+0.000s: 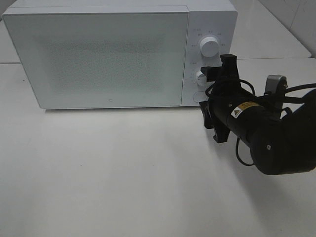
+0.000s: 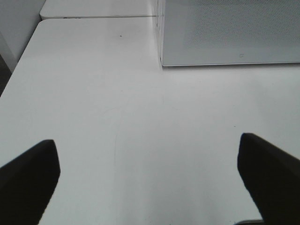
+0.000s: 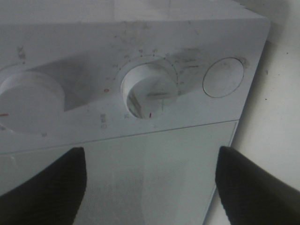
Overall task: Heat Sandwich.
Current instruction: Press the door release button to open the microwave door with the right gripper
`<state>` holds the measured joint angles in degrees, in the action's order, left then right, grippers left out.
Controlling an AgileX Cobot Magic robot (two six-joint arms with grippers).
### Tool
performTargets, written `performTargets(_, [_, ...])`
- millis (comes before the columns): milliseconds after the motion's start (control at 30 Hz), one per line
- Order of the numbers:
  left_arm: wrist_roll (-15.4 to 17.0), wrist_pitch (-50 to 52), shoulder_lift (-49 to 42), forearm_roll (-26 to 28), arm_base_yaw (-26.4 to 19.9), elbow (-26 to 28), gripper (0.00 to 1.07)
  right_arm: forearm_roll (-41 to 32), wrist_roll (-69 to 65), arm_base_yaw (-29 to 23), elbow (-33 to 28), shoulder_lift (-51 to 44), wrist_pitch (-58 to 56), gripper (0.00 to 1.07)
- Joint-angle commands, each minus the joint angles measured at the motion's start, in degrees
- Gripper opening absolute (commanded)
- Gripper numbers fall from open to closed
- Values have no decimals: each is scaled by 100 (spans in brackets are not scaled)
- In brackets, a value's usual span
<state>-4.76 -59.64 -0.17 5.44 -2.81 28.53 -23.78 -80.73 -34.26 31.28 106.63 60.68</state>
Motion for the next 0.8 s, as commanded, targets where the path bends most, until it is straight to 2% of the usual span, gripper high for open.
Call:
performTargets(33, [46, 17, -155, -6, -6, -17, 98, 384, 573, 34, -126, -384, -418, 75])
performTargets(333, [46, 17, -155, -6, -6, -17, 98, 1209, 2441, 206, -120, -1117, -2343, 75])
performTargets(400, [46, 17, -155, -6, -6, -17, 98, 1753, 2939, 390, -120, -1318, -3094, 75])
performTargets(433, [46, 17, -155, -6, -6, -17, 98, 1753, 2939, 390, -120, -1318, -3094, 75])
performTargets(567, [46, 17, -155, -6, -6, -17, 98, 2624, 3455, 642, -120, -1667, -4234, 75])
performTargets(800, [46, 17, -155, -6, -6, -17, 98, 3438, 3787, 699, -109, -2063, -5311, 75])
